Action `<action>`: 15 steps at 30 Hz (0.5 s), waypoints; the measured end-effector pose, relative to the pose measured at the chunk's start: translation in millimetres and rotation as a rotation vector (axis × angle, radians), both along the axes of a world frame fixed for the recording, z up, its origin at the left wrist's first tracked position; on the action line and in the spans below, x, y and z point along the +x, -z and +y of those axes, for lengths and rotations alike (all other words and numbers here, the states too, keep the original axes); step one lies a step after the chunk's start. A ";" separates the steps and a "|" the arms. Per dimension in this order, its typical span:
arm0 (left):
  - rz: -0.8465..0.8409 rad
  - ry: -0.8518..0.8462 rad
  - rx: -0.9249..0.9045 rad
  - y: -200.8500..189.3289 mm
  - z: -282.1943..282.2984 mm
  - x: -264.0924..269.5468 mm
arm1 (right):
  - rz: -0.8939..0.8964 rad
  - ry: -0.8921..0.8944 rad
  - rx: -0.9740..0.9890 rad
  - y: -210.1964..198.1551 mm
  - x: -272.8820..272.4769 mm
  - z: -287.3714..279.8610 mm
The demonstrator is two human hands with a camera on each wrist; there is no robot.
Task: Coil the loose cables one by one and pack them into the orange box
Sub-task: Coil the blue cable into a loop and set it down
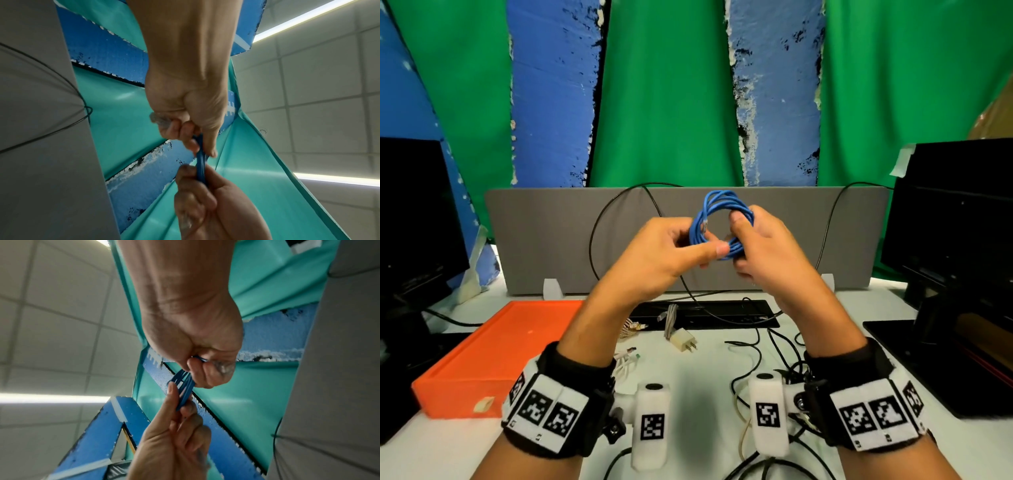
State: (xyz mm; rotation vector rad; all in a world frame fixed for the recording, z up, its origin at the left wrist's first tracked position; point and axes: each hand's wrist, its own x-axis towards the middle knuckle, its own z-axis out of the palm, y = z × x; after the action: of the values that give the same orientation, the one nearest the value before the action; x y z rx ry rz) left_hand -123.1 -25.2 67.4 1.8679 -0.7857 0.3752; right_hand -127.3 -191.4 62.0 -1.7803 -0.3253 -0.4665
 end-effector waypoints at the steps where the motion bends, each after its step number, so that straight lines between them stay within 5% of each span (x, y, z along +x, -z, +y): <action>1: -0.015 -0.007 -0.100 1.0 -1.5 3.4 | 0.045 -0.069 0.131 -0.1 -1.8 2.3; 5: 0.098 0.149 -0.560 4.5 -12.6 5.9 | 0.107 -0.475 0.571 -2.2 -12.8 10.6; 8: 0.295 0.385 -0.766 7.0 -20.4 2.8 | 0.111 -0.652 0.702 -3.3 -15.8 14.2; 10: 0.311 0.409 -0.762 7.6 -23.4 1.4 | 0.088 -0.603 0.713 -4.1 -16.5 16.3; 12: 0.228 0.214 -0.676 7.0 -25.8 2.4 | 0.040 -0.432 0.658 -4.9 -16.0 17.2; 15: -0.119 -0.143 -0.451 9.1 -27.1 1.7 | -0.046 -0.127 0.442 -2.5 -9.0 20.4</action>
State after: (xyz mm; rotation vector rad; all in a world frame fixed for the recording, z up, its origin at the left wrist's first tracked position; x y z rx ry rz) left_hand -121.4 -52.4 58.4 1.4889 -0.5870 0.6990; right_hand -136.2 -171.0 64.5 -1.3133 -0.3360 -0.4498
